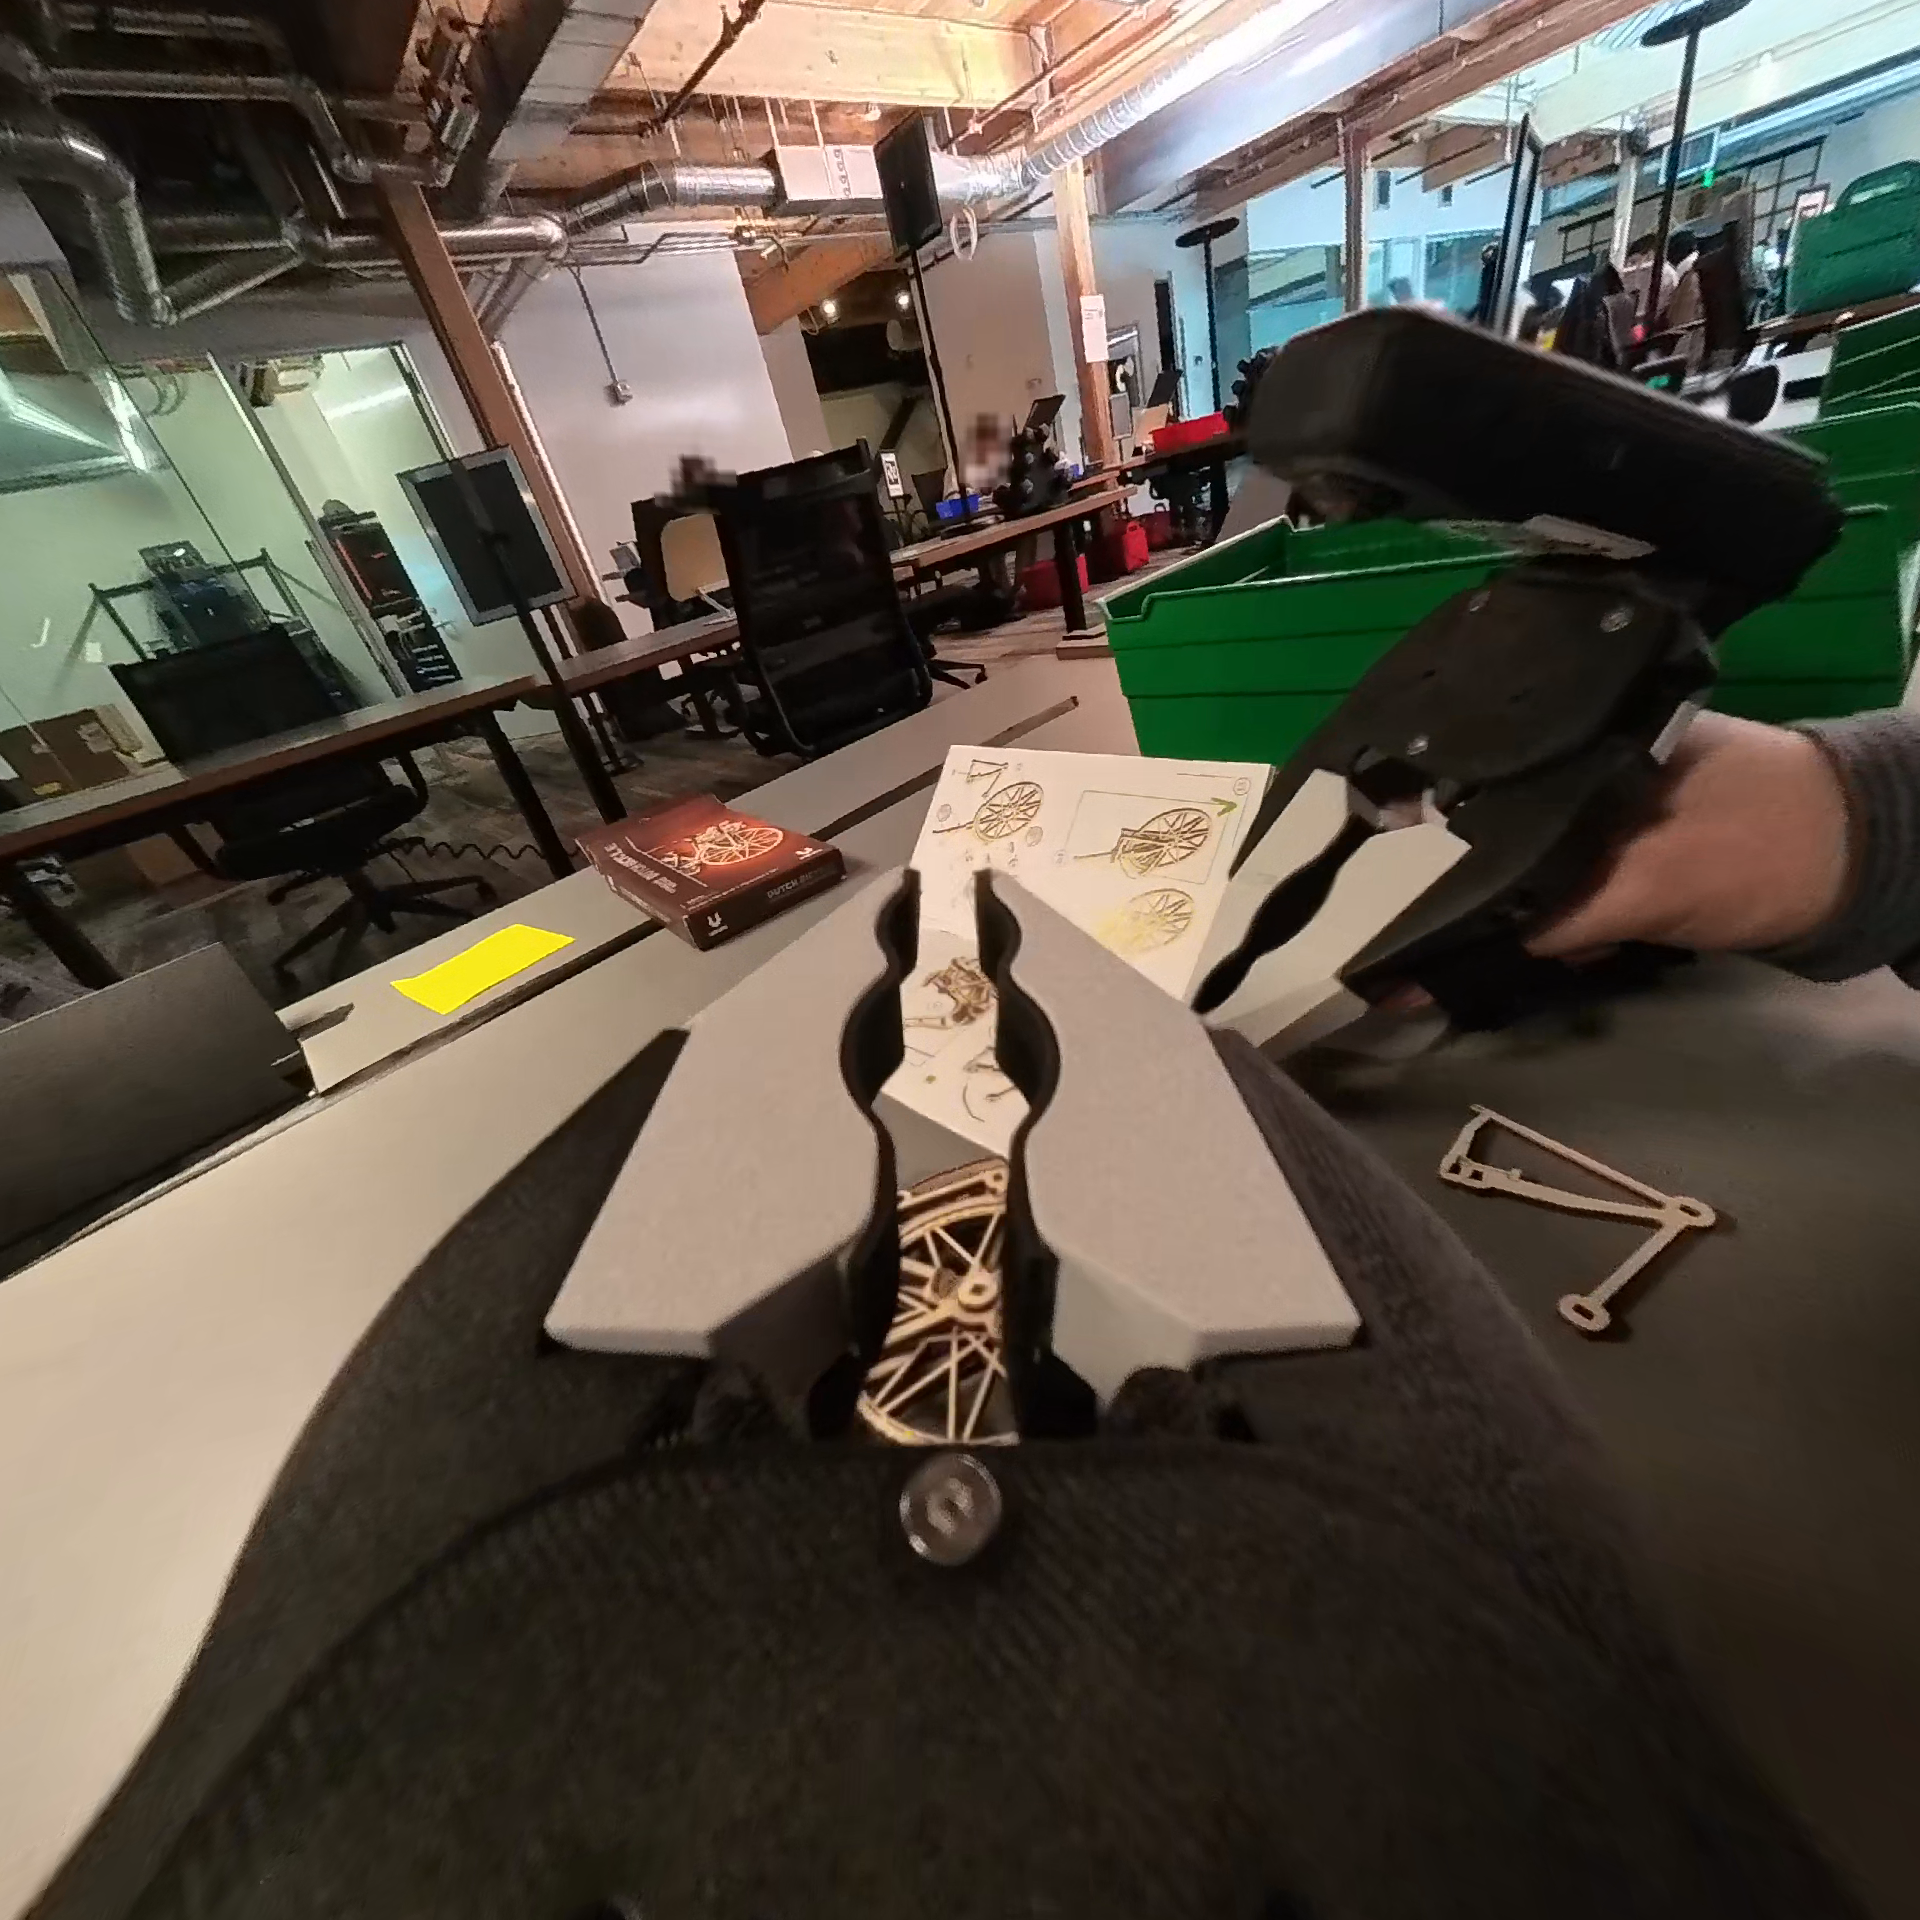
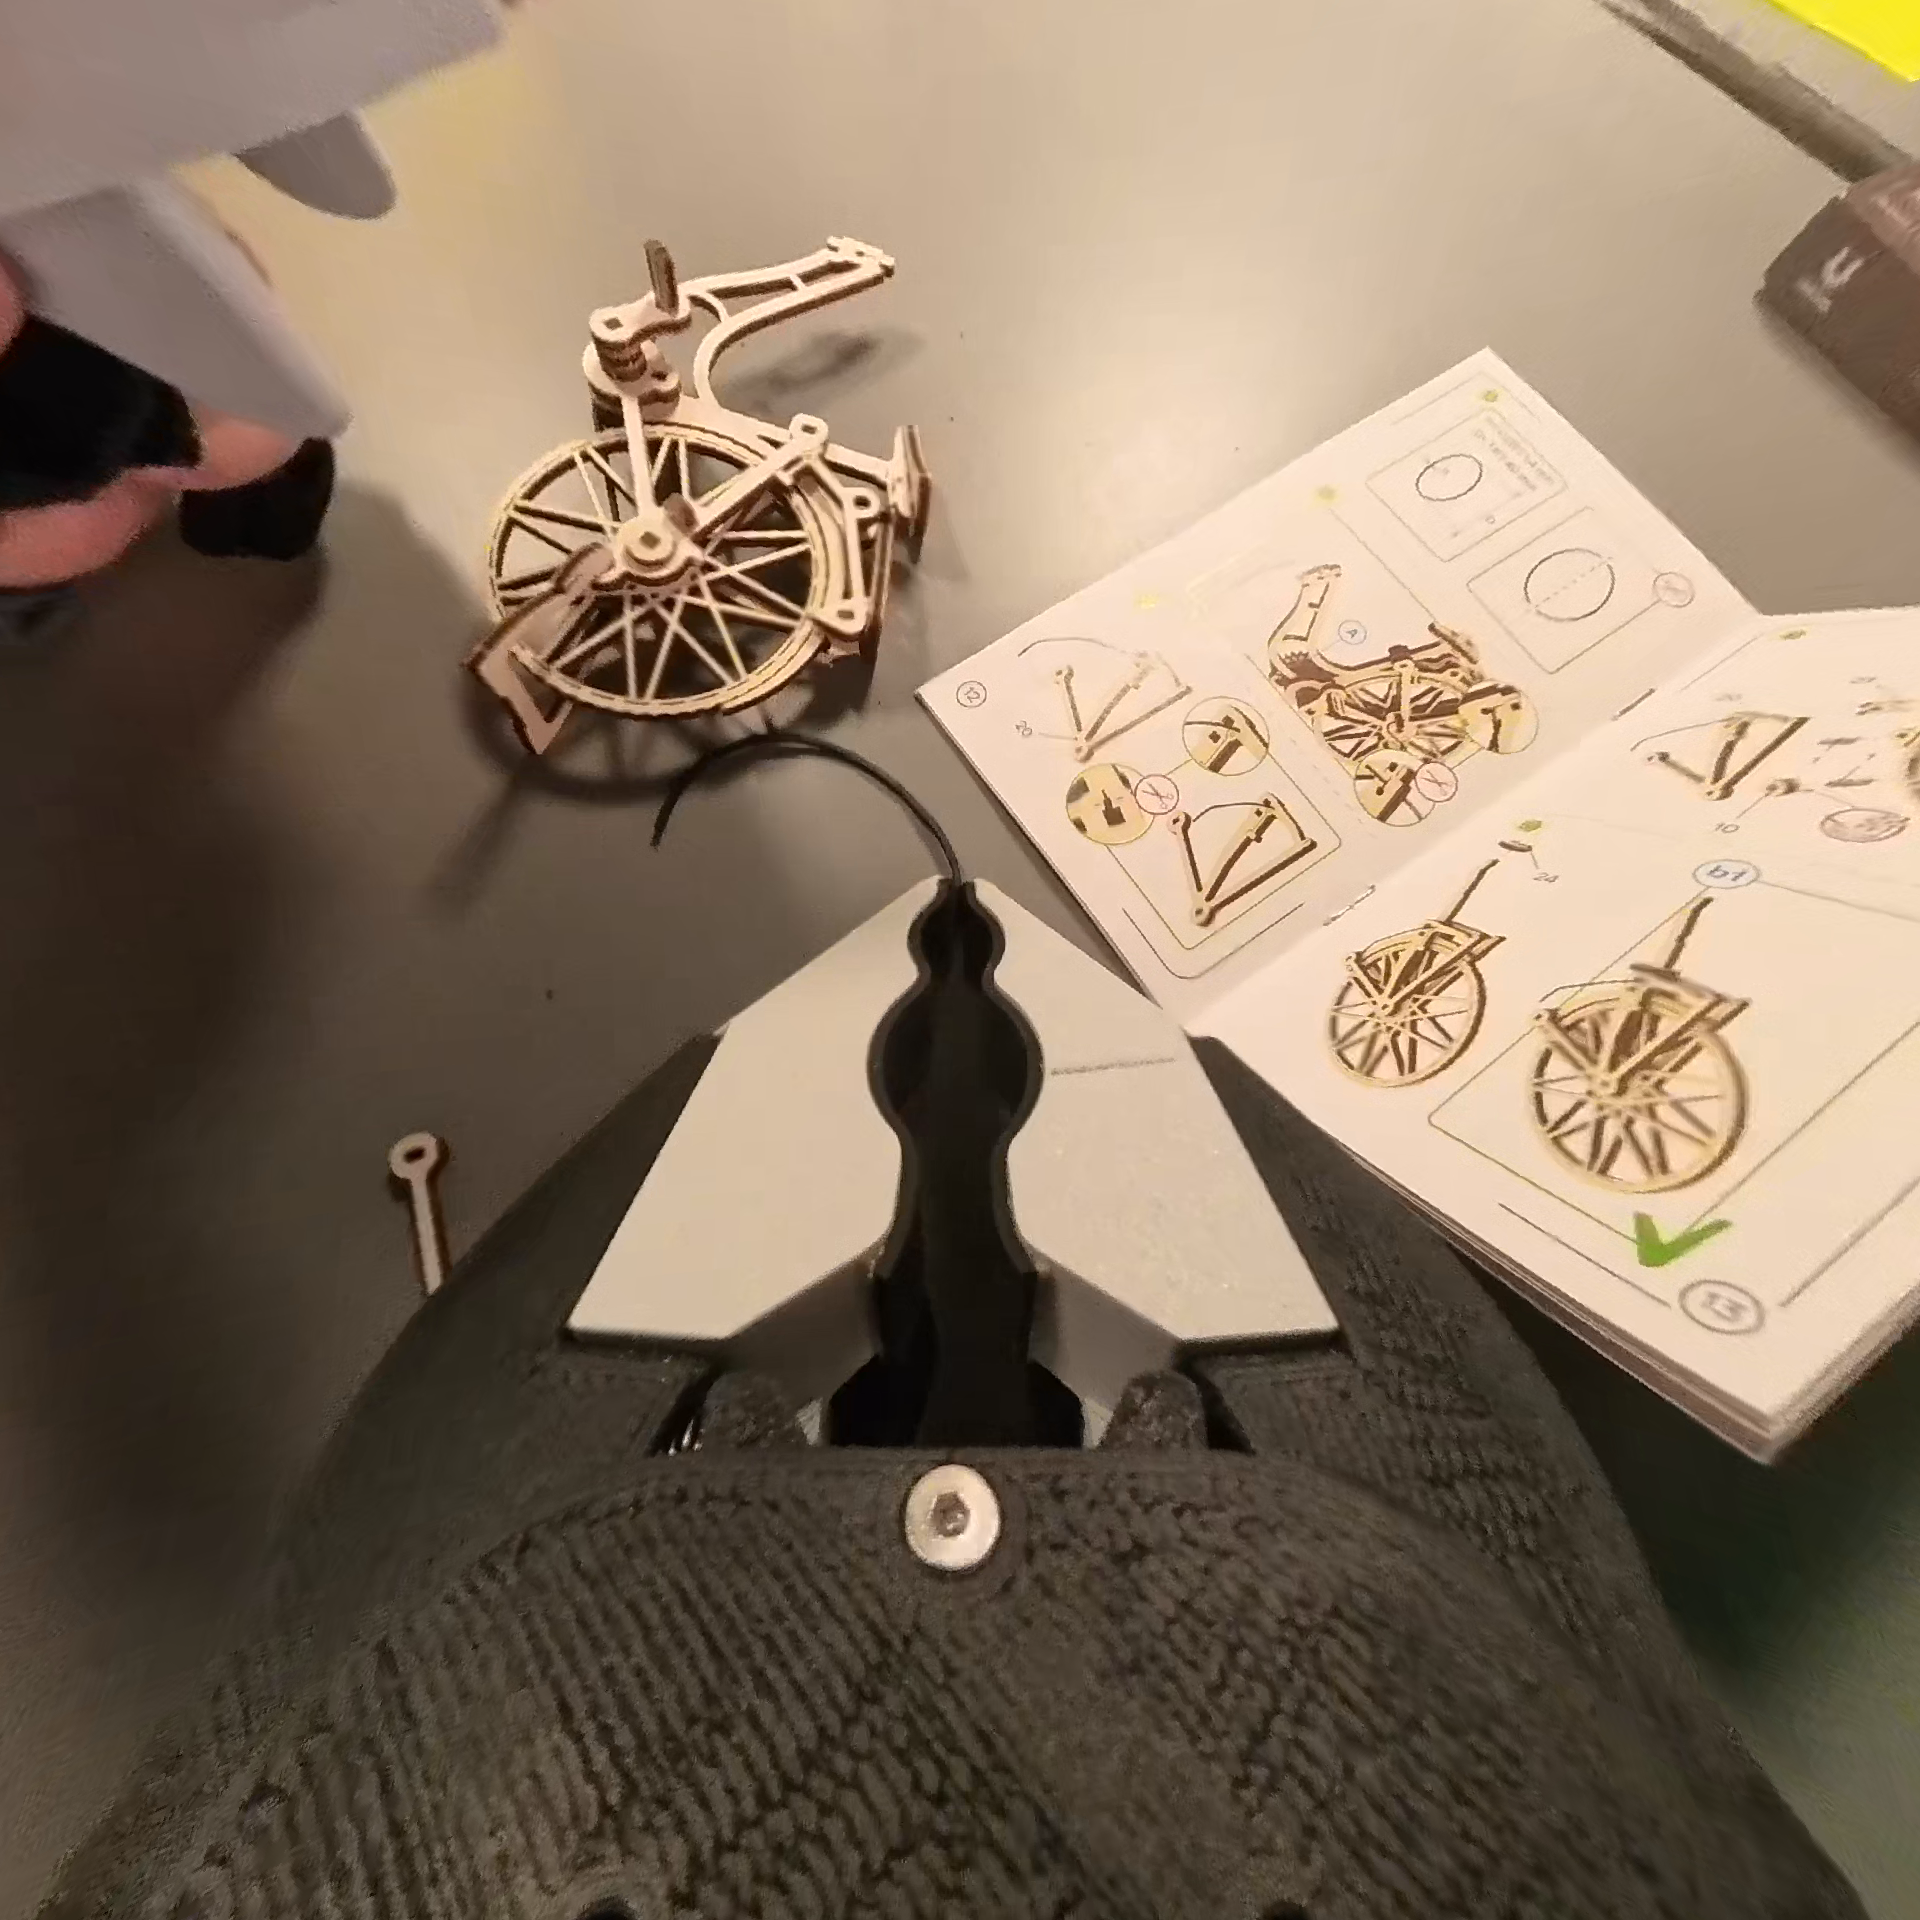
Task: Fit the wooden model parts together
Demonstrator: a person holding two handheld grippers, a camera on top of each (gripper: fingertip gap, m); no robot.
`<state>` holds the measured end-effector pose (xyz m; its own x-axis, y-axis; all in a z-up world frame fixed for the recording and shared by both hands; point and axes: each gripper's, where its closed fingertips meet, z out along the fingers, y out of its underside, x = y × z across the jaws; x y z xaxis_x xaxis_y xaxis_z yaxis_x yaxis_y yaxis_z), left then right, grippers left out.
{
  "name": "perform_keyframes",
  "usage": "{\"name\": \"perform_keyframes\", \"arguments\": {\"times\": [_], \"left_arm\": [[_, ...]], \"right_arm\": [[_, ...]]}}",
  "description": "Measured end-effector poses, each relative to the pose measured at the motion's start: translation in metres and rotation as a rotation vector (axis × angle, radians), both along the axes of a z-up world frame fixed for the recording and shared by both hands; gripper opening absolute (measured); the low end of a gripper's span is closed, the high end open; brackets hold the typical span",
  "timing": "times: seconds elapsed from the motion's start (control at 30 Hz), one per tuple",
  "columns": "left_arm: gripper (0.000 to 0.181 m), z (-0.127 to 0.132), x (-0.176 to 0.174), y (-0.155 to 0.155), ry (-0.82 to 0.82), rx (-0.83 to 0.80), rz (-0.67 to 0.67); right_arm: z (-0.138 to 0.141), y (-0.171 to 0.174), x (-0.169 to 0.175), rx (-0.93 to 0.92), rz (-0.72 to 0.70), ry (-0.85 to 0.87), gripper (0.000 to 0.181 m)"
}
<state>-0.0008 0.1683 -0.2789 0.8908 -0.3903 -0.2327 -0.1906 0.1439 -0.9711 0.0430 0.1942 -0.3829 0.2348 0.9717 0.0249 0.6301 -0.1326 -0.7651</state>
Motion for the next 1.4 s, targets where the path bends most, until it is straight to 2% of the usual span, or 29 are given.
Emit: {"name": "perform_keyframes", "arguments": {"times": [0.1,0.2,0.4,0.6,0.8,0.9,1.0,1.07,1.2,1.23,1.3,1.4], "left_arm": [[0.014,0.0,0.004,-0.003,0.006,-0.006,-0.032],[0.029,-0.01,0.016,-0.006,0.05,-0.055,-0.088],[0.034,-0.02,0.03,-0.011,0.078,-0.115,-0.176],[0.029,-0.02,0.051,-0.026,0.036,-0.148,-0.327],[0.015,-0.02,0.056,-0.031,-0.026,-0.205,-0.397],[0.001,-0.019,0.054,-0.031,-0.041,-0.21,-0.404],[0.0,-0.019,0.053,-0.03,-0.044,-0.21,-0.401],[0.019,-0.016,0.05,-0.028,-0.048,-0.19,-0.372],[0.022,-0.02,0.056,-0.031,-0.032,-0.218,-0.402],[0.019,-0.021,0.056,-0.031,-0.03,-0.221,-0.406],[0.0,-0.02,0.055,-0.031,-0.033,-0.217,-0.4],[0.0,-0.021,0.053,-0.028,-0.03,-0.226,-0.369]], "right_arm": [[0.018,-0.003,0.0,0.059,0.059,0.079,0.0],[0.049,-0.017,-0.002,0.053,0.156,0.25,0.0],[0.08,-0.032,0.002,0.06,0.255,0.412,0.0],[0.077,-0.051,0.002,0.169,0.385,0.365,0.0],[0.08,-0.058,0.002,0.311,0.438,0.357,0.0],[0.081,-0.058,0.004,0.323,0.438,0.362,0.0],[0.083,-0.056,0.005,0.329,0.43,0.368,0.0],[0.085,-0.055,0.007,0.334,0.428,0.375,0.0],[0.09,-0.055,0.008,0.345,0.426,0.399,0.0],[0.091,-0.056,0.009,0.345,0.427,0.407,0.0],[0.093,-0.056,0.008,0.34,0.426,0.421,0.0],[0.09,-0.052,0.007,0.33,0.4,0.415,0.0]]}}
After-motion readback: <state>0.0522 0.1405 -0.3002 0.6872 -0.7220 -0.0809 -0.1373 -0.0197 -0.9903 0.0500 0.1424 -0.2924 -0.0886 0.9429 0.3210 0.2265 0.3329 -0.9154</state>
